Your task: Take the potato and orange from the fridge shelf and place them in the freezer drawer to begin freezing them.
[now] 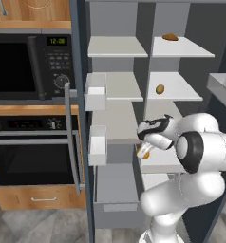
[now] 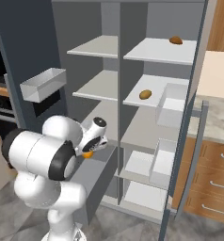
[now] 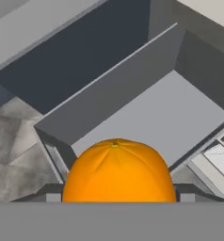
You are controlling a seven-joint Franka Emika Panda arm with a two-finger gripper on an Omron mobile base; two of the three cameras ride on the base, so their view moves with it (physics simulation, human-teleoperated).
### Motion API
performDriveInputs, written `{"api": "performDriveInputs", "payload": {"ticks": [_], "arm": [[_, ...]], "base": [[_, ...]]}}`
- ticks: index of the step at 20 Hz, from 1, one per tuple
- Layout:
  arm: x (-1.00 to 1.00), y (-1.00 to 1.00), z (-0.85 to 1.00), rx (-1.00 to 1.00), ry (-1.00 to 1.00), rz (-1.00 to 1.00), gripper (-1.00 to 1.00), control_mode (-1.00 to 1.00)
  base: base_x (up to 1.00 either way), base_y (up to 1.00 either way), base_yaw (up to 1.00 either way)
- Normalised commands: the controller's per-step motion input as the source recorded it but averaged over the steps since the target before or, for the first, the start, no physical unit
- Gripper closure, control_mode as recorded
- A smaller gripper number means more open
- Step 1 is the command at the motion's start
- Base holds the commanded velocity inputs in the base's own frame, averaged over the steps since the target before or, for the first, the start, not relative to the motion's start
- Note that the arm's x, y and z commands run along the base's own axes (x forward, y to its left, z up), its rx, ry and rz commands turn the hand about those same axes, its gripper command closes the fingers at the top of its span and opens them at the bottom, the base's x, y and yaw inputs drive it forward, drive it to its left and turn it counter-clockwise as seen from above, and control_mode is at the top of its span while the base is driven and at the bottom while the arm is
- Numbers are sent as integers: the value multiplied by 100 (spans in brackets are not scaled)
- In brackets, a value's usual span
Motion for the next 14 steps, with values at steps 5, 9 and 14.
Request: {"api": "performDriveInputs", "payload": {"ticks": [5, 9, 14], "arm": [[39, 6, -80, 0, 6, 22, 100, -100], [24, 18, -80, -2, 3, 8, 100, -100], [29, 25, -64, -1, 8, 3, 100, -100]], "base": [[0, 0, 0], [0, 0, 0], [0, 0, 0]]}}
